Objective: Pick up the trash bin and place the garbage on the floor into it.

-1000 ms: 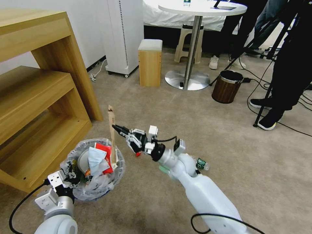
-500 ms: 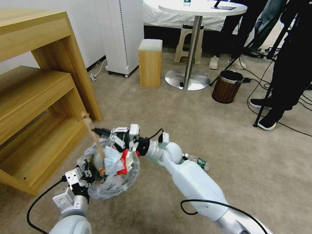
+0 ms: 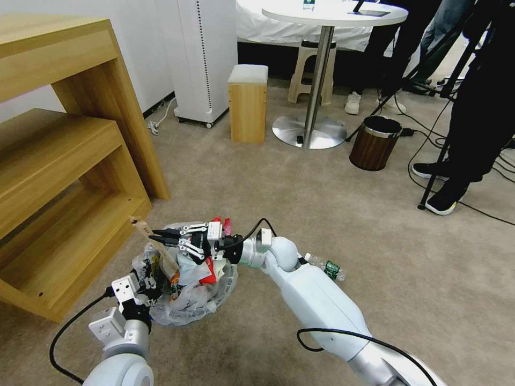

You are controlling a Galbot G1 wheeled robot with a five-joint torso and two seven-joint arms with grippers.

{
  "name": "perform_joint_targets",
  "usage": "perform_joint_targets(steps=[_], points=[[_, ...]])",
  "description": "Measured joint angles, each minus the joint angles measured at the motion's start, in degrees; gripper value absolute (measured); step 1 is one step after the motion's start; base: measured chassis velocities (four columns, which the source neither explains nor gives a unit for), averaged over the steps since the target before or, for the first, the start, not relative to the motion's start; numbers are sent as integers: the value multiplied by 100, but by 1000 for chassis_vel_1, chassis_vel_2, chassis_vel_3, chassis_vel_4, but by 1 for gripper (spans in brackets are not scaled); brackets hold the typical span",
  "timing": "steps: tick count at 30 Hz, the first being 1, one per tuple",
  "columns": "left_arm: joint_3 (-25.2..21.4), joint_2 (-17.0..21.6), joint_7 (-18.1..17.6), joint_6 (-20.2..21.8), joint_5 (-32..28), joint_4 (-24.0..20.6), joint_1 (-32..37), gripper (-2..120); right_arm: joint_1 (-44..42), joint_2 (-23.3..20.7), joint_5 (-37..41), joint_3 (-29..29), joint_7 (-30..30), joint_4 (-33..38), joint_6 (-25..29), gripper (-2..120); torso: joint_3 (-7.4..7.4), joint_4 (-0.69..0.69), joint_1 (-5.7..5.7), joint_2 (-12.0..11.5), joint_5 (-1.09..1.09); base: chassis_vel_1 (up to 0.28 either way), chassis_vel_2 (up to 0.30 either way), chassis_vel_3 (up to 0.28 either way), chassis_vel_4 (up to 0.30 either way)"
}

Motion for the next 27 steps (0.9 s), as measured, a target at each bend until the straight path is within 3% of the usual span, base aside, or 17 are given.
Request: perform_joint_targets(steps=[6, 8, 10, 18, 20, 22, 24, 25, 27], points=[[-173, 41, -8, 17, -123, -38, -15, 1, -36, -223, 32, 147, -349, 56, -118, 49, 0, 0, 0, 0, 0, 0, 0, 0, 0], [-183, 45, -8, 18, -131, -44, -15, 1, -39, -246, 36, 158, -359, 66, -119, 50, 0, 0, 0, 0, 0, 0, 0, 0, 0], [-221, 55, -8, 20, -154, -62, -9, 1, -54, -333, 78, 204, -364, 115, -134, 64, 0, -1, 0, 0, 0, 0, 0, 0, 0], [-265, 65, -9, 34, -172, -105, 11, 1, -150, -419, 257, 260, -244, 280, -220, 90, 0, 0, 0, 0, 0, 0, 0, 0, 0], [-363, 92, -13, 48, -205, -83, -3, 1, -219, -457, 508, 264, 159, 425, -266, 98, 0, 0, 0, 0, 0, 0, 0, 0, 0], [-390, 101, -19, 53, -217, -69, -8, 1, -237, -466, 584, 264, 322, 465, -270, 99, 0, 0, 0, 0, 1, 0, 0, 0, 0], [-560, 168, -59, 99, -351, 31, -42, 1, -375, -506, 1003, 310, 1511, 727, -334, 100, 0, 1, 0, 0, 0, 0, 0, 0, 0], [-560, 168, -59, 99, -351, 31, -42, 1, -375, -506, 1003, 310, 1511, 727, -334, 100, 0, 1, 0, 0, 0, 0, 0, 0, 0], [-689, 215, -96, 132, -463, 79, -76, 1, -502, -539, 1052, 513, 2318, 950, -496, 100, 0, 2, 0, 0, -1, 0, 0, 0, 0]])
